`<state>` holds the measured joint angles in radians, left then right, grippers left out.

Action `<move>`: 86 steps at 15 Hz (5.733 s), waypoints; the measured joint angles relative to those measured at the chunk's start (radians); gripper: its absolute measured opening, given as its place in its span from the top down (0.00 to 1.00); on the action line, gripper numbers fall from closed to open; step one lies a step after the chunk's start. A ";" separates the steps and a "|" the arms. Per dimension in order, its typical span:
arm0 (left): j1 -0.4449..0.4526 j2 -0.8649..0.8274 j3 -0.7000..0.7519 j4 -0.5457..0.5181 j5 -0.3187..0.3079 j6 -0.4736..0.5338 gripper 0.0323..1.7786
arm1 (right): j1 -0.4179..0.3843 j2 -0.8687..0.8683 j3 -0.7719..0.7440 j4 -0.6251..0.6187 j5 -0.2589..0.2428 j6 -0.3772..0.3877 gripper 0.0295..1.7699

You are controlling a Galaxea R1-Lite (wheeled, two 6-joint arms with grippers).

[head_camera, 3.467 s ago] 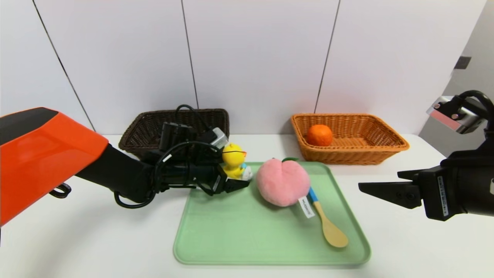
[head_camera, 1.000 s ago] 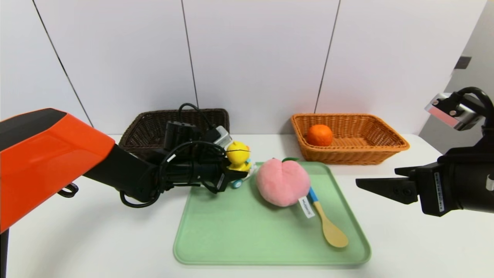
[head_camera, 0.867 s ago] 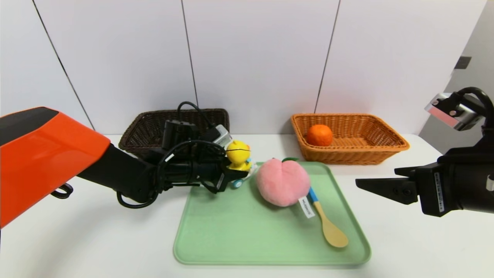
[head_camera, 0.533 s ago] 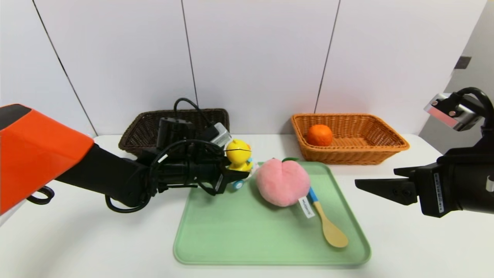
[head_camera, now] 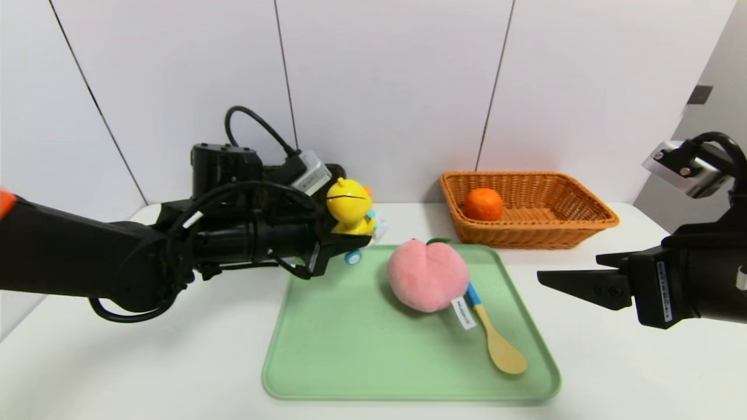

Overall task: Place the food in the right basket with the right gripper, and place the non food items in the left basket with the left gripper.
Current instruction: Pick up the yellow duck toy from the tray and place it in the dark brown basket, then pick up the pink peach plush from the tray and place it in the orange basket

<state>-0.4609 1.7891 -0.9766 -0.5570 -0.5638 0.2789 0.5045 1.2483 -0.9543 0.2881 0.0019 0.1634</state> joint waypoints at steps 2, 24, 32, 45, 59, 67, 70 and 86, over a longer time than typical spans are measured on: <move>0.017 -0.057 -0.031 0.038 0.050 0.000 0.60 | 0.000 0.000 0.003 0.000 0.000 0.000 0.04; 0.380 0.266 -0.417 0.246 0.143 -0.014 0.60 | -0.012 -0.006 0.007 0.000 -0.008 -0.001 0.04; 0.381 0.324 -0.433 0.243 0.143 -0.014 0.51 | -0.020 -0.006 0.007 0.000 -0.008 -0.001 0.04; 0.392 0.233 -0.576 0.366 0.142 -0.100 0.13 | -0.023 -0.014 0.007 0.000 -0.009 0.001 0.04; 0.213 -0.373 -0.137 0.596 0.310 -0.277 0.06 | -0.003 0.034 -0.010 -0.073 -0.002 0.001 0.04; 0.097 -0.596 0.120 0.606 0.317 -0.279 0.05 | 0.026 0.174 -0.088 -0.063 -0.004 0.014 0.04; 0.083 -0.624 0.143 0.605 0.318 -0.277 0.05 | 0.048 0.285 -0.182 -0.058 -0.009 0.074 0.04; 0.080 -0.653 0.155 0.606 0.319 -0.274 0.05 | 0.088 0.699 -0.403 -0.072 -0.044 0.201 0.04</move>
<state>-0.3804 1.1362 -0.8215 0.0485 -0.2453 0.0051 0.5926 1.9468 -1.3574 0.2164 -0.0421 0.3645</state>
